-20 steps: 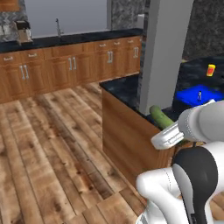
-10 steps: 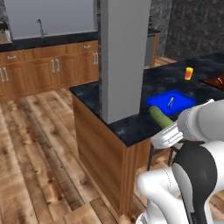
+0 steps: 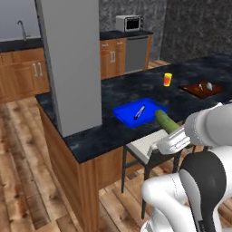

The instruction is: Gather the cucumber and onion from the fridge and place them on a tray on the dining counter. Then gather the fish and chicken drumstick from the fridge and place them on the other tray.

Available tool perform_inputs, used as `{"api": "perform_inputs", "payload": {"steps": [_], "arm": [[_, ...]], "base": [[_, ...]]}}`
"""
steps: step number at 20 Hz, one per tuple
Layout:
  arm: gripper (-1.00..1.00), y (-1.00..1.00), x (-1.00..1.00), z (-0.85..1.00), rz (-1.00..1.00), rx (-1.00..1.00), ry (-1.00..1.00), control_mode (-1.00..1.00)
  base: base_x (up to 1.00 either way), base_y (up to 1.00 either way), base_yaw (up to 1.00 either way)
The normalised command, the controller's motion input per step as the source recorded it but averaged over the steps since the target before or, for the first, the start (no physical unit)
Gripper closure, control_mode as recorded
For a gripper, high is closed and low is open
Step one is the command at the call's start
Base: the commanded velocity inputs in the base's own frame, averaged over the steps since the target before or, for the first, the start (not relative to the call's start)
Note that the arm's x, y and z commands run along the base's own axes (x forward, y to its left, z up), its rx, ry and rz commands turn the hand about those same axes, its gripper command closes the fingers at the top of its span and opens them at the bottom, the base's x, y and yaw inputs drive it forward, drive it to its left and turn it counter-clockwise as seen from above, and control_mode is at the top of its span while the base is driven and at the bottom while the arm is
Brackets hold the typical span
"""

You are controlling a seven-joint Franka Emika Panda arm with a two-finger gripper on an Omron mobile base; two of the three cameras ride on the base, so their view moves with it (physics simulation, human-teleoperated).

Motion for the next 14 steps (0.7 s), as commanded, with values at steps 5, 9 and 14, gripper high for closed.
{"api": "perform_inputs", "payload": {"steps": [5, 9, 14], "arm": [[1.0, 0.0, 0.0, 0.0, 0.0, 0.0, 0.0, 1.0], [1.0, 0.0, 0.0, 0.0, 0.0, 0.0, 0.0, 1.0], [1.0, 0.0, 0.0, 0.0, 0.0, 0.0, 0.0, 1.0]], "base": [[0.11, -0.75, 0.01], [0.37, -0.56, 0.06], [0.47, -0.59, 0.1]]}}
